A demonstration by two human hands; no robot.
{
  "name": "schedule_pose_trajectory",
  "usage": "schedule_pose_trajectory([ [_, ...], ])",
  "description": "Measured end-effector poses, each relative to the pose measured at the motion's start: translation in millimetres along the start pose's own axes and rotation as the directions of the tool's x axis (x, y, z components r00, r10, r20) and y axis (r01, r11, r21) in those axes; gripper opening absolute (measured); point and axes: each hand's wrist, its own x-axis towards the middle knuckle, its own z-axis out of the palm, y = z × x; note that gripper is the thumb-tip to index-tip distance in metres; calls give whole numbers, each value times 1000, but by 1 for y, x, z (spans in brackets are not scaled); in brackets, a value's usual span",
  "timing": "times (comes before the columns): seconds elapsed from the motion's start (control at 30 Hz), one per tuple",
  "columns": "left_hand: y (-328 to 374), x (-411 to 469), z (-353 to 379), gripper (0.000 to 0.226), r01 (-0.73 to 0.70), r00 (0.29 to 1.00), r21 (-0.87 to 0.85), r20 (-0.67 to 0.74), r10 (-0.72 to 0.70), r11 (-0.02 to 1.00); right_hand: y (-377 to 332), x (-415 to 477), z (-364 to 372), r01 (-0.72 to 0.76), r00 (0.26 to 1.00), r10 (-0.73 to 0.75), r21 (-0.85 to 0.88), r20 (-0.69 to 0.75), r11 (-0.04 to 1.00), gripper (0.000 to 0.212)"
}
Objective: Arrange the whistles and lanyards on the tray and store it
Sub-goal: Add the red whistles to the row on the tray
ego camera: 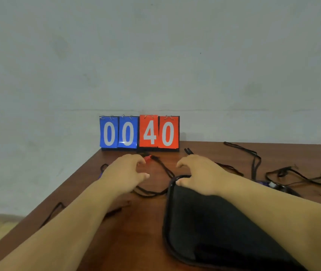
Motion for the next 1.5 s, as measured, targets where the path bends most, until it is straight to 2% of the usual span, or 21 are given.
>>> schedule_pose_trajectory([
  [0.23,-68,-1,-19,68,175,983,20,-63,-174,984,-37,54,24,70,997,-70,12,23,997,50],
  [0.47,-116,24,-12,79,276,961,19,-17,-276,961,-40,126,45,129,990,-126,-40,64,991,58],
  [0.7,-138,37,6,60,232,971,-53,-42,-234,971,-39,178,71,185,972,-160,-138,174,973,59],
  [0.87,-139,35,6,51,213,974,-28,-71,-214,977,-36,188,80,180,977,-154,-182,148,967,47],
  [1.07,-133,27,1,43,266,959,-32,-92,-268,963,-38,176,77,210,974,-191,-176,120,962,32],
  [1.2,-132,18,-5,38,280,957,-25,-76,-281,960,-42,158,68,217,974,-209,-88,86,972,29],
  [1.37,-114,16,-29,30,290,957,107,-49,-286,951,-43,128,46,230,973,-230,1,31,973,37],
  [1.5,-89,13,-46,31,230,969,62,-103,-223,971,-40,99,24,234,971,-236,54,25,971,41],
])
